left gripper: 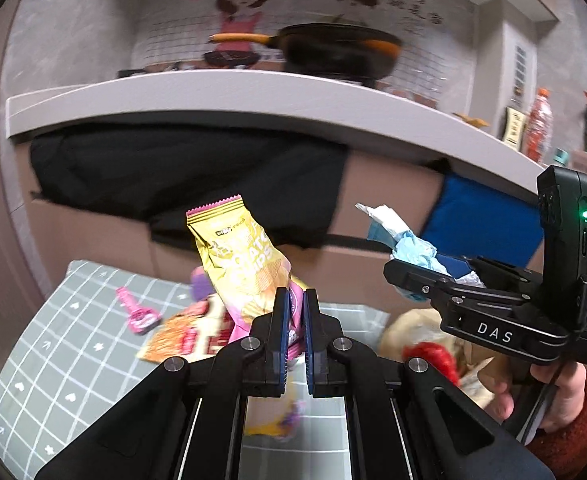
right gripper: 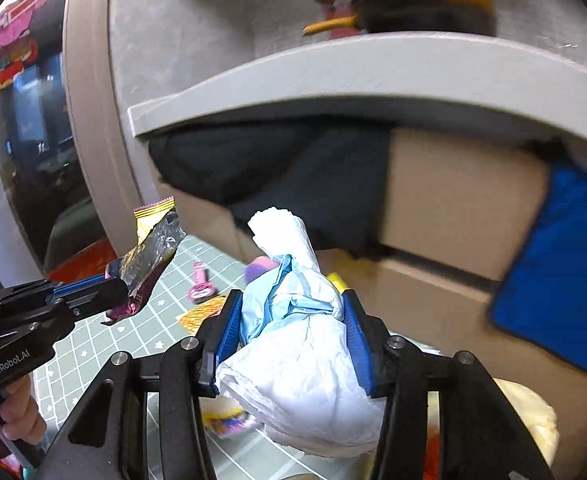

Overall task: Collect trash
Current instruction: 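Carry the wrapper and tissue over the bin and open both grippers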

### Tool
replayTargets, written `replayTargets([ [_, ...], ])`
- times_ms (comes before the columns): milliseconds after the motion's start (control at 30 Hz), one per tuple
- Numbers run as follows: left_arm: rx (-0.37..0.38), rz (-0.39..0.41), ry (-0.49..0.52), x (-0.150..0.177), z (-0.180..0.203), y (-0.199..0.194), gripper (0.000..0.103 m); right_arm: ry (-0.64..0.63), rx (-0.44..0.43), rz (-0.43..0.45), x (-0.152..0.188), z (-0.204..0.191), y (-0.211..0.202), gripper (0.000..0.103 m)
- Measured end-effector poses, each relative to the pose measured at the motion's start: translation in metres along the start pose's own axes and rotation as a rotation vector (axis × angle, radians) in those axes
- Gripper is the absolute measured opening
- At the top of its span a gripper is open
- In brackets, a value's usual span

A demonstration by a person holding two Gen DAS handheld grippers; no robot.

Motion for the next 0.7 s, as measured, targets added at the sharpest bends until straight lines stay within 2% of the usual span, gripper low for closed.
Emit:
replayTargets([
  [400,0.188,0.022,0.087,-0.020,0.128,0.014,0.007,0.083,0.133,0.099,0.007,0.085,-0.092,0.046],
  [567,0.272,-0.015,0.109,-0.016,0.176,0.036,0.007,0.140,0.185,0.118,0.019,0.126,-0.119,0.046],
  [700,0.293,-0.045,0.138,-0.006,0.205,0.055,0.007,0.175,0.221,0.117,0.031,0.155,-0.130,0.046],
])
Point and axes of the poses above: each gripper's, at about its wrist camera, not at the fingertips, and y roughly the way its jaws point, z to its right, x to its underside, the point moved 7 cm from there along y, roughly the way its jaws point, and after that the axes turned 7 degrees about y, right-handed, at the moved point
